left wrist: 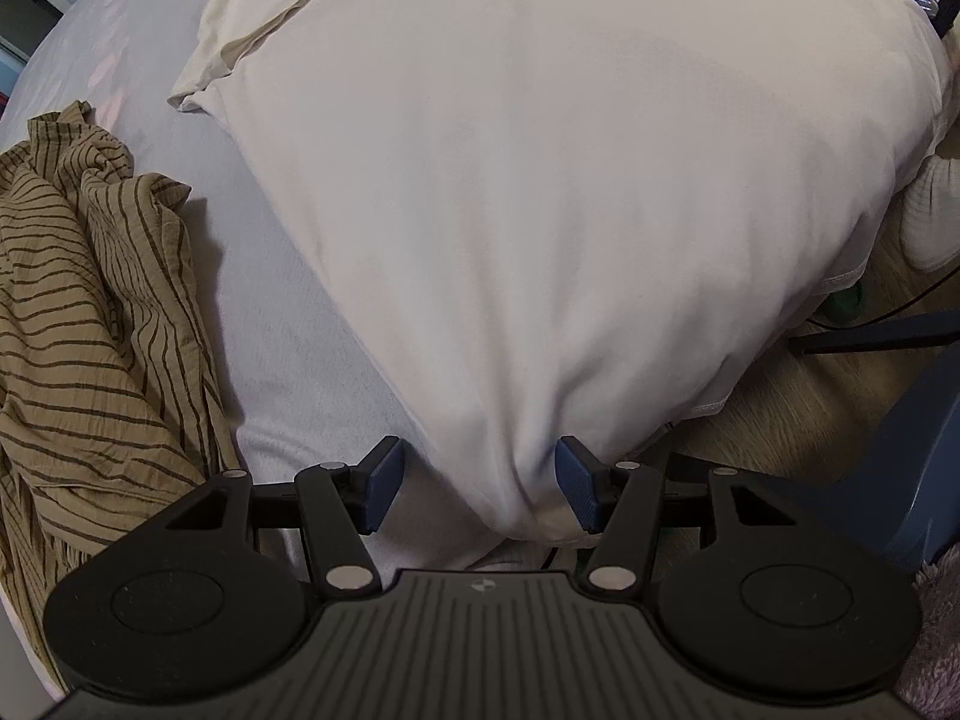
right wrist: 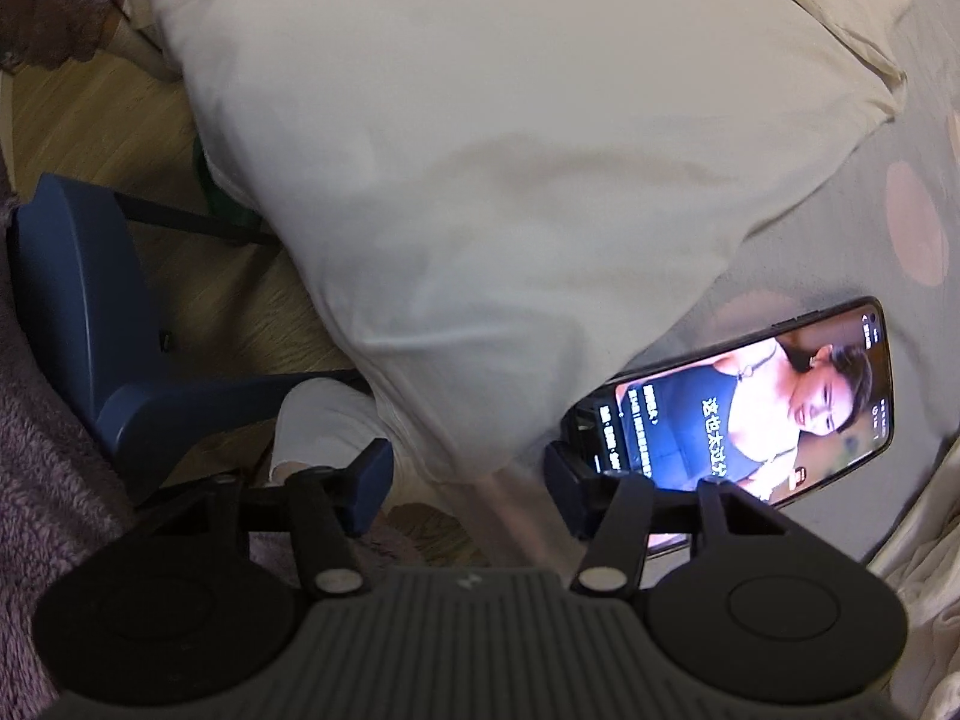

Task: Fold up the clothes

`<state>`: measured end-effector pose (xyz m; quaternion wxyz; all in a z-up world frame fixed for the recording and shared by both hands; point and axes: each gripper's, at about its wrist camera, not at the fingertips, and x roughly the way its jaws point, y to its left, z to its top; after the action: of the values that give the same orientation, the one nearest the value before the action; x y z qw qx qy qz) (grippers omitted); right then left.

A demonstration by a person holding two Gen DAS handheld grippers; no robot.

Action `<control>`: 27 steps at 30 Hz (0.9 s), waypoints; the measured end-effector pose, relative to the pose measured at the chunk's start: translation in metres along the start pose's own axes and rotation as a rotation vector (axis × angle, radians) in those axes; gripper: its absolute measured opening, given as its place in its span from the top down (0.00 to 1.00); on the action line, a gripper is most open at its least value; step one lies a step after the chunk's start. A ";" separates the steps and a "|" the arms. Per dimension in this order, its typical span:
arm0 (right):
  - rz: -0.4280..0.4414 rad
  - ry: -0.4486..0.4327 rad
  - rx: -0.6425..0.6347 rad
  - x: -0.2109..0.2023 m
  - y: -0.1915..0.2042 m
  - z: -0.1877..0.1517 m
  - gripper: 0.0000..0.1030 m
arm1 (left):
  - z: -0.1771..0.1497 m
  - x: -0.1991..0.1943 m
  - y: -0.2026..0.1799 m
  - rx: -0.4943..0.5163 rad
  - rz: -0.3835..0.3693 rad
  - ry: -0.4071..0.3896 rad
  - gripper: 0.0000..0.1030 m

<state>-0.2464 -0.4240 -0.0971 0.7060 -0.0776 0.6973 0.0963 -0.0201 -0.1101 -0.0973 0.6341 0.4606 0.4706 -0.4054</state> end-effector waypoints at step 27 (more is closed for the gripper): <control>-0.095 -0.162 -0.057 -0.038 0.018 0.028 0.95 | 0.006 -0.029 0.011 -0.047 -0.034 -0.094 0.97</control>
<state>-0.2243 -0.4010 -0.0582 0.7614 -0.1227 0.6304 0.0883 -0.0147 -0.1111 -0.0661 0.6591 0.4178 0.4573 -0.4264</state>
